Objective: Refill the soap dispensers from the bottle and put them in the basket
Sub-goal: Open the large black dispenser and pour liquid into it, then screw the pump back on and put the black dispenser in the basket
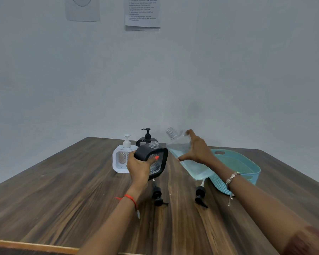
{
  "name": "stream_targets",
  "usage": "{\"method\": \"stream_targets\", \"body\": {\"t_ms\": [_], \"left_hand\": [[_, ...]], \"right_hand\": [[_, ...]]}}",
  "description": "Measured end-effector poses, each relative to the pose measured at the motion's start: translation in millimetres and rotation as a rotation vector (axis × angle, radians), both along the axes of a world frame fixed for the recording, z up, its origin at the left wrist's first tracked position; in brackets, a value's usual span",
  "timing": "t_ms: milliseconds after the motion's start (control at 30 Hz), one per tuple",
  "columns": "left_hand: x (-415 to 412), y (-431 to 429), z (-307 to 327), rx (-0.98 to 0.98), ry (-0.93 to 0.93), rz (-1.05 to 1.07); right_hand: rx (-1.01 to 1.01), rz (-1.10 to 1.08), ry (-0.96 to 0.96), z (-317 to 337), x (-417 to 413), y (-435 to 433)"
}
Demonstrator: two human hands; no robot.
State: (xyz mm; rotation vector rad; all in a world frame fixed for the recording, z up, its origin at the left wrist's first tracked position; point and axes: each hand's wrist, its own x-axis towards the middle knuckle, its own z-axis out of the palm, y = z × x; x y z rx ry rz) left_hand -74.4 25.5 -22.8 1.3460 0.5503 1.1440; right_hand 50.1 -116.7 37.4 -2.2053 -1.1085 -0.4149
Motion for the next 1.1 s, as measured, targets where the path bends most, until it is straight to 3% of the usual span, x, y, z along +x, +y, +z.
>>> {"method": "stream_targets", "body": {"t_ms": [167, 300, 700, 767, 900, 1000, 1100], "left_hand": [[-1, 13, 0, -0.027, -0.046, -0.053], [-3, 20, 0, -0.048, -0.068, -0.108], [1, 32, 0, -0.073, -0.071, -0.263], [1, 34, 2, -0.064, -0.068, -0.262], [-2, 40, 6, -0.063, -0.099, -0.239], [-3, 46, 7, -0.065, -0.099, -0.219], [-7, 51, 8, -0.074, -0.105, -0.188]], "right_hand": [[0.302, 0.089, 0.292, -18, 14, 6], [0.43, 0.133, 0.44, -32, 26, 12], [0.518, 0.154, 0.635, -49, 53, 11], [0.539, 0.069, 0.464, -38, 44, 8], [0.531, 0.065, -0.329, -34, 8, 3], [0.131, 0.335, -0.713, -55, -26, 8], [-0.367, 0.521, -0.633, -84, -45, 18]]}}
